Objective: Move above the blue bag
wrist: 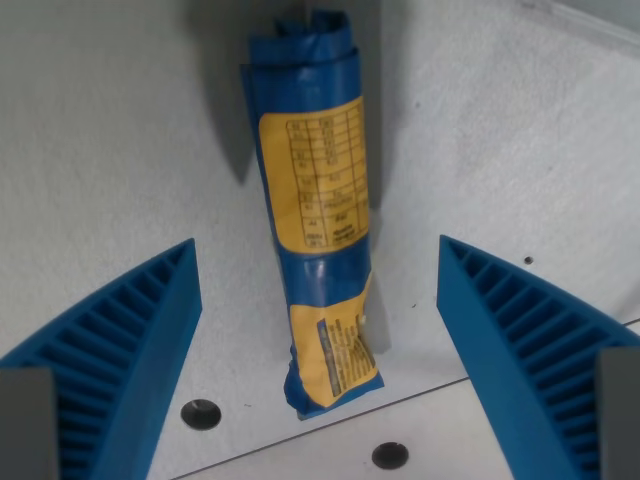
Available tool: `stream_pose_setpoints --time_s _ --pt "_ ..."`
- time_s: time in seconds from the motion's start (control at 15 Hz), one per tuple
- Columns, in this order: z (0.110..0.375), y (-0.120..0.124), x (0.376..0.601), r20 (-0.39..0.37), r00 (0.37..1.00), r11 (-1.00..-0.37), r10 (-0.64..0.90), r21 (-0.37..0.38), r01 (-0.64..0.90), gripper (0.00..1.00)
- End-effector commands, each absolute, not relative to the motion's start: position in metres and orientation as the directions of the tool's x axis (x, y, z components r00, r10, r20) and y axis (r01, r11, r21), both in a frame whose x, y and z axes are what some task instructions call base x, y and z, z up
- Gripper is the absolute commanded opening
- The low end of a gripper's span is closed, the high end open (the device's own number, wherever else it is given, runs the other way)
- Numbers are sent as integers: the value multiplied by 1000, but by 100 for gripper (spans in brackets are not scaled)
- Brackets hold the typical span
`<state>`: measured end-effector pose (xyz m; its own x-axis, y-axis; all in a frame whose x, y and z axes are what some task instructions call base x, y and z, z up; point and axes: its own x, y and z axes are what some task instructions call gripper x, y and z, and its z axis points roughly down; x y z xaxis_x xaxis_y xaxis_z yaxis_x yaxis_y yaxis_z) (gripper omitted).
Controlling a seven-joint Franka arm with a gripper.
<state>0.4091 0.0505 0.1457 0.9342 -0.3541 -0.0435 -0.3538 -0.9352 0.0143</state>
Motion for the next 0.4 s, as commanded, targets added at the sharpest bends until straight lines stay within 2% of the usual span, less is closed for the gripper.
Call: stream_pose_setpoints --time_s 0.07,0.4 --pt "140 56 403 34 922 -922 -386 -42 -384 100" --pt "139 57 402 33 925 -925 -379 -40 -377 100"
